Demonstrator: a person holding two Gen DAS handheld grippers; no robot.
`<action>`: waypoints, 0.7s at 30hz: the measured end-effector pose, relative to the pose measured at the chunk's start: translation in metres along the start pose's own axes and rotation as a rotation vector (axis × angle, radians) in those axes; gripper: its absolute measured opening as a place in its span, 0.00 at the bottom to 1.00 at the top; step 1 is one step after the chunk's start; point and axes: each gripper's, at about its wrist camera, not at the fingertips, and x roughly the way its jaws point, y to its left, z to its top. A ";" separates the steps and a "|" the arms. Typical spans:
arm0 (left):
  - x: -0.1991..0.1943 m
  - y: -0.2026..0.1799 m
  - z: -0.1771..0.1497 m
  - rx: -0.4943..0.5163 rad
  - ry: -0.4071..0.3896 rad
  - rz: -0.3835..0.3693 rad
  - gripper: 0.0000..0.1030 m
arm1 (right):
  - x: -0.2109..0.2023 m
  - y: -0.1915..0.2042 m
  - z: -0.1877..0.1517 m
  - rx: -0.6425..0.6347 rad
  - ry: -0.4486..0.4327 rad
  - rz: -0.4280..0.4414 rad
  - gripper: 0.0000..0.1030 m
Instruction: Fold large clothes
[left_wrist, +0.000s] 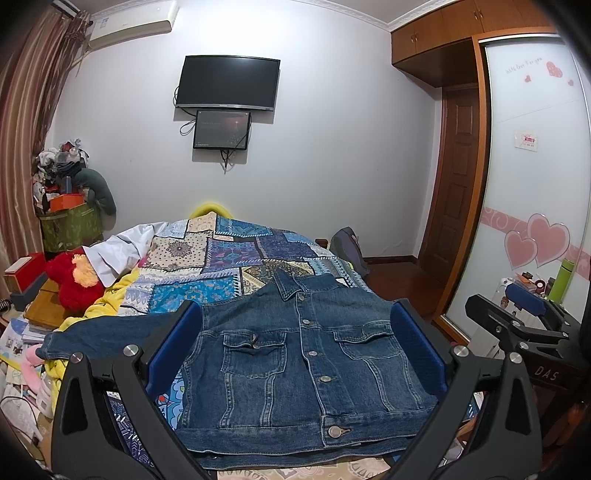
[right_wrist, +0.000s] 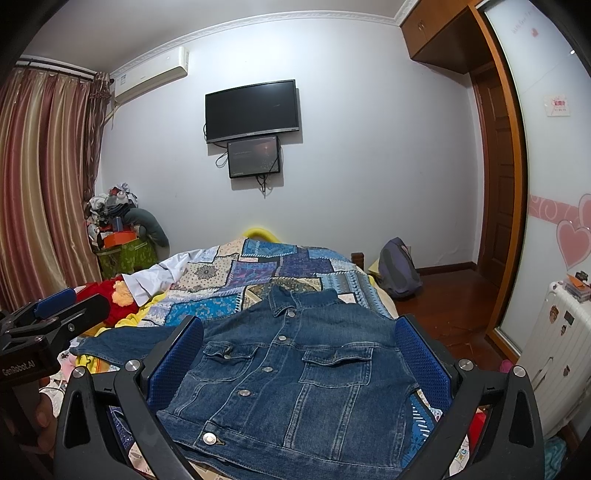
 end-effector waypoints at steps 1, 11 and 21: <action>0.000 0.000 0.000 0.000 0.000 0.000 1.00 | 0.000 0.000 0.000 0.000 0.000 0.000 1.00; 0.002 0.004 -0.001 -0.009 -0.001 0.012 1.00 | 0.004 0.001 0.001 -0.001 0.010 0.003 1.00; 0.016 0.022 0.001 0.009 0.007 0.054 1.00 | 0.027 0.014 -0.003 -0.012 0.030 0.024 1.00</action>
